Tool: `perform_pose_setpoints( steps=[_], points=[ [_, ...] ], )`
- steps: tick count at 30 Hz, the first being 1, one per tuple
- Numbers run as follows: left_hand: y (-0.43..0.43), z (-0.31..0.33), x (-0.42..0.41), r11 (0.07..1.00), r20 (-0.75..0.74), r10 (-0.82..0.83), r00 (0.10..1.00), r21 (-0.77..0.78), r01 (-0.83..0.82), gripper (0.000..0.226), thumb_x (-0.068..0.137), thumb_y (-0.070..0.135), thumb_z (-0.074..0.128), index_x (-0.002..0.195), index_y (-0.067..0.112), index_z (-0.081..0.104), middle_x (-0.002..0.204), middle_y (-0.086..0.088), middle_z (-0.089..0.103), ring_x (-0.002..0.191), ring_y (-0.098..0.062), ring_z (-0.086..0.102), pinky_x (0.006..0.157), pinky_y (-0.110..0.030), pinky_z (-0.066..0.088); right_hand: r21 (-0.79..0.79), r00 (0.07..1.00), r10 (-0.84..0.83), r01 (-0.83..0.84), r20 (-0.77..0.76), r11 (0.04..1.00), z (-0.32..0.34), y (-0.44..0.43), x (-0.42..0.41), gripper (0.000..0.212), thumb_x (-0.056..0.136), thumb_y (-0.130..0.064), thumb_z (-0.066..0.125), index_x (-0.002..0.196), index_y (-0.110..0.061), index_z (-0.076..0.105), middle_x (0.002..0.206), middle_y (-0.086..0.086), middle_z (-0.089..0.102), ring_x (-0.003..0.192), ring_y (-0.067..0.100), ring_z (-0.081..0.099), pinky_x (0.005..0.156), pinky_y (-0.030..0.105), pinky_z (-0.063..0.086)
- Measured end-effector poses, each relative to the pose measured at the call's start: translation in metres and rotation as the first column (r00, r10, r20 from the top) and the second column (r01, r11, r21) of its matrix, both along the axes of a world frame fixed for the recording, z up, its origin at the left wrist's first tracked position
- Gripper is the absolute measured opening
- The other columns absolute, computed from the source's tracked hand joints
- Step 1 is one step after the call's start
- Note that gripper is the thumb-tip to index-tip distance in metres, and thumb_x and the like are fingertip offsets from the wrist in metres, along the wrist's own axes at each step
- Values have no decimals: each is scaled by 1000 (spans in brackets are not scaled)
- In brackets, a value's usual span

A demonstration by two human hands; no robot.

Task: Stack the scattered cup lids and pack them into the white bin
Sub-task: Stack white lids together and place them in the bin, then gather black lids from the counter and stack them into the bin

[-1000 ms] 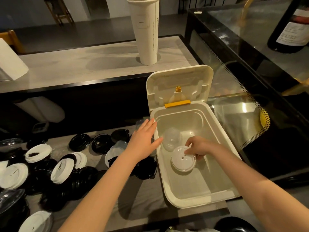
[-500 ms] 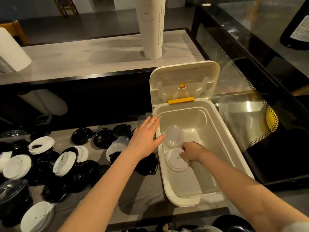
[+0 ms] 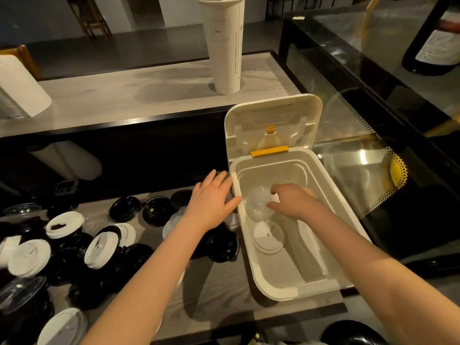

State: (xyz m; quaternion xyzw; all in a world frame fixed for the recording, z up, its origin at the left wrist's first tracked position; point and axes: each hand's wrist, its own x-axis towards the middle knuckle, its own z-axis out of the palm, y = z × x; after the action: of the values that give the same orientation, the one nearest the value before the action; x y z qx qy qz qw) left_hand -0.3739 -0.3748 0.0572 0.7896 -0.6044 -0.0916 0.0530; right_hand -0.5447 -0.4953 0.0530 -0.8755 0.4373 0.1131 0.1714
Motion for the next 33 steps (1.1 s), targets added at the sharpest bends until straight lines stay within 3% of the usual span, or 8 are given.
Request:
perform_pose_setpoints(
  steps=[7,11,16,19,22,25,28,33],
  points=[
    [41,-2,72,990,38,127,991,61,-129,58,96,46,40,145,16,33,154,-3,24,144,-22,12,114,-45,19,-183,936,148,-93,318,979,36,39,57,37,92,-36,51,125,-20,53,115,1,61,106,22,57,77,32,45],
    [71,-23,118,969,11,201,979,146,-201,56,96,42,44,144,14,33,149,-6,32,140,-24,23,112,-40,27,-158,877,204,-149,435,976,31,69,97,33,92,-30,53,122,-16,55,112,4,59,103,23,56,77,30,42],
    [84,-49,140,932,-117,218,969,320,-171,67,94,43,49,149,16,23,154,-5,24,142,-26,19,114,-38,23,-10,956,178,-181,235,983,-6,92,121,43,89,-30,58,128,-15,51,125,9,54,114,28,53,91,37,47],
    [79,-59,141,928,-219,220,951,349,-134,68,94,39,51,149,16,20,155,-6,21,143,-27,16,114,-38,23,89,971,210,-221,116,971,-26,109,126,50,86,-36,63,129,-16,50,122,10,54,112,29,53,89,39,48],
    [74,-65,142,929,-273,205,940,356,-100,64,93,36,52,147,13,26,152,-9,27,140,-28,22,111,-38,27,149,979,181,-194,96,970,-41,126,133,45,87,-35,63,125,-14,52,120,10,56,111,29,54,87,38,45],
    [75,-69,143,957,-283,187,941,270,-109,57,95,34,49,145,13,31,151,-8,30,139,-27,25,111,-36,27,167,983,116,-139,139,976,-47,135,137,32,90,-28,59,117,-12,55,115,12,62,107,32,57,84,36,45],
    [80,-67,143,978,-370,208,905,70,-196,46,97,31,47,138,12,42,144,-7,38,134,-24,32,107,-32,28,208,974,29,-77,224,975,-41,133,136,28,92,-28,57,115,-12,56,109,11,64,103,30,59,77,33,43],
    [94,-38,138,957,-751,116,649,-91,-276,33,92,27,58,123,16,54,110,9,57,106,-9,55,90,-22,40,282,846,-202,64,493,957,-15,121,138,36,91,-25,60,122,-8,57,106,10,64,97,24,61,85,36,51]
  ],
)
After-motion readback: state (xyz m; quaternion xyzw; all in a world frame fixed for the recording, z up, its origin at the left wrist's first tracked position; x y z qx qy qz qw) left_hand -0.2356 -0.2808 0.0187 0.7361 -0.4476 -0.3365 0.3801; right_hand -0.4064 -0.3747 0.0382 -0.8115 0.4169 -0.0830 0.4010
